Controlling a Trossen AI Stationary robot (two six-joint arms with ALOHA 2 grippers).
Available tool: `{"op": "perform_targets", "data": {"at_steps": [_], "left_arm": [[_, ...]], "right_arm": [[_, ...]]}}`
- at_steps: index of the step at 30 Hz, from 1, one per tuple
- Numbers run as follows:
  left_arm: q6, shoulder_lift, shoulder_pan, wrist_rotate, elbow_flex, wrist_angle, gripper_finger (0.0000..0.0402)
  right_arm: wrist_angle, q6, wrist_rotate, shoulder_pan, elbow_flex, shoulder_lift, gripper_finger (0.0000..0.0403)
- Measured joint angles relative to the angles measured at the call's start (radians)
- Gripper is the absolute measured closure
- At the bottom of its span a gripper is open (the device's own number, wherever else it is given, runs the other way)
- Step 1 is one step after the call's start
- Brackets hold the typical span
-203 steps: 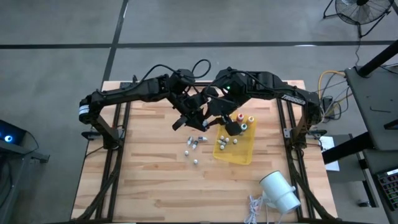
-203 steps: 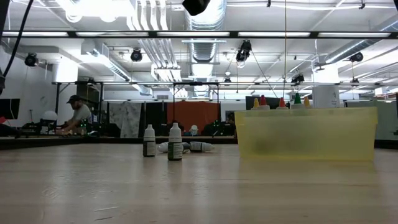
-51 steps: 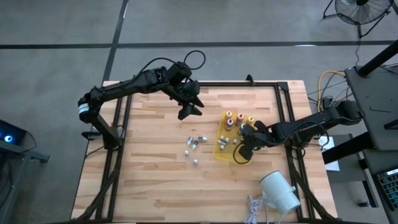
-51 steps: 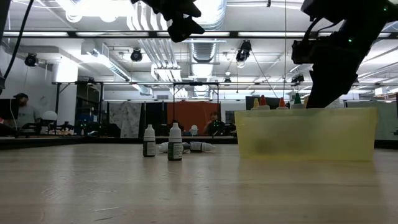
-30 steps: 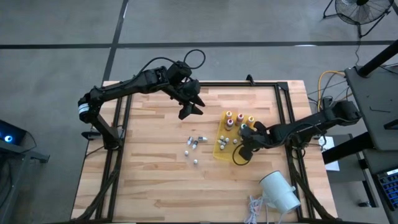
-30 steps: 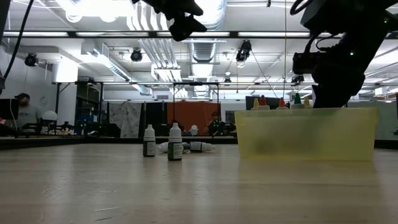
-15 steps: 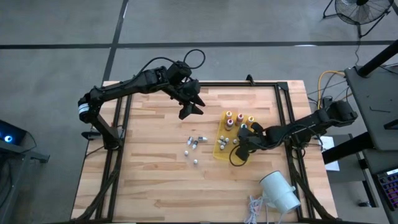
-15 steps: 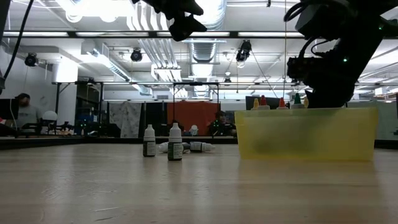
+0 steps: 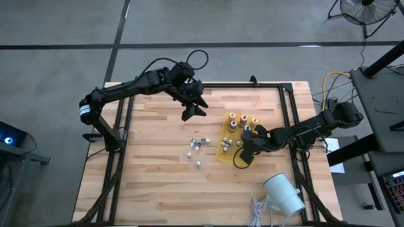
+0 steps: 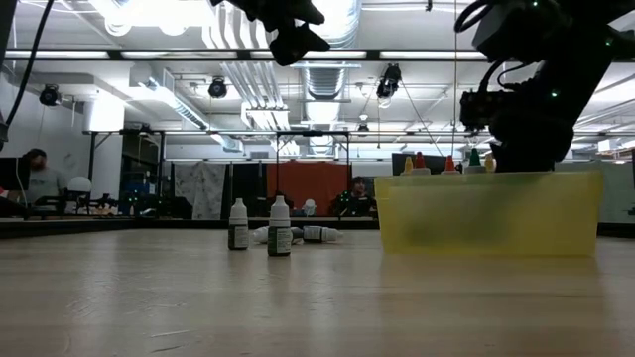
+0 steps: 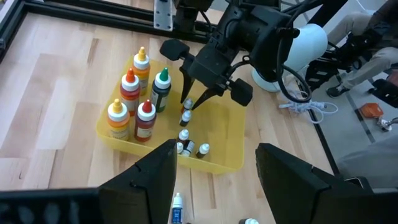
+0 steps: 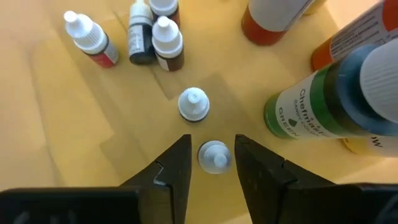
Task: Pick & Place food coloring
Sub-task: Put the small black food coloring bottle into the yellow bin
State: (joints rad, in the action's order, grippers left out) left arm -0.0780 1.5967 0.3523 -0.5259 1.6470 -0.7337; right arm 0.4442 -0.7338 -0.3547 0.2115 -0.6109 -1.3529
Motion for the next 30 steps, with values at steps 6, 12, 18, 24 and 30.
{"op": "perform_targets", "data": {"at_steps": [6, 12, 18, 24, 30], "left_arm": [[0.0, 0.0, 0.0, 0.0, 0.0, 0.0, 0.0211], [0.0, 0.0, 0.0, 0.0, 0.0, 0.0, 0.0211], [0.001, 0.0, 0.0, 0.0, 0.0, -0.013, 0.0211], [0.021, -0.006, -0.005, -0.001, 0.0, -0.134, 0.0211], [-0.01, -0.026, -0.035, 0.0, -0.006, -0.159, 0.0237]], "right_arm": [[0.004, -0.001, 0.0, 0.0, -0.003, 0.028, 0.0266], [0.069, 0.01, 0.022, 0.0, -0.036, 0.077, 0.0244], [0.098, 0.051, 0.075, 0.0, -0.103, 0.102, 0.023], [0.091, 0.124, 0.092, 0.0, -0.167, 0.101, 0.0225], [0.065, 0.152, 0.039, -0.003, -0.173, 0.101, 0.0225]]}}
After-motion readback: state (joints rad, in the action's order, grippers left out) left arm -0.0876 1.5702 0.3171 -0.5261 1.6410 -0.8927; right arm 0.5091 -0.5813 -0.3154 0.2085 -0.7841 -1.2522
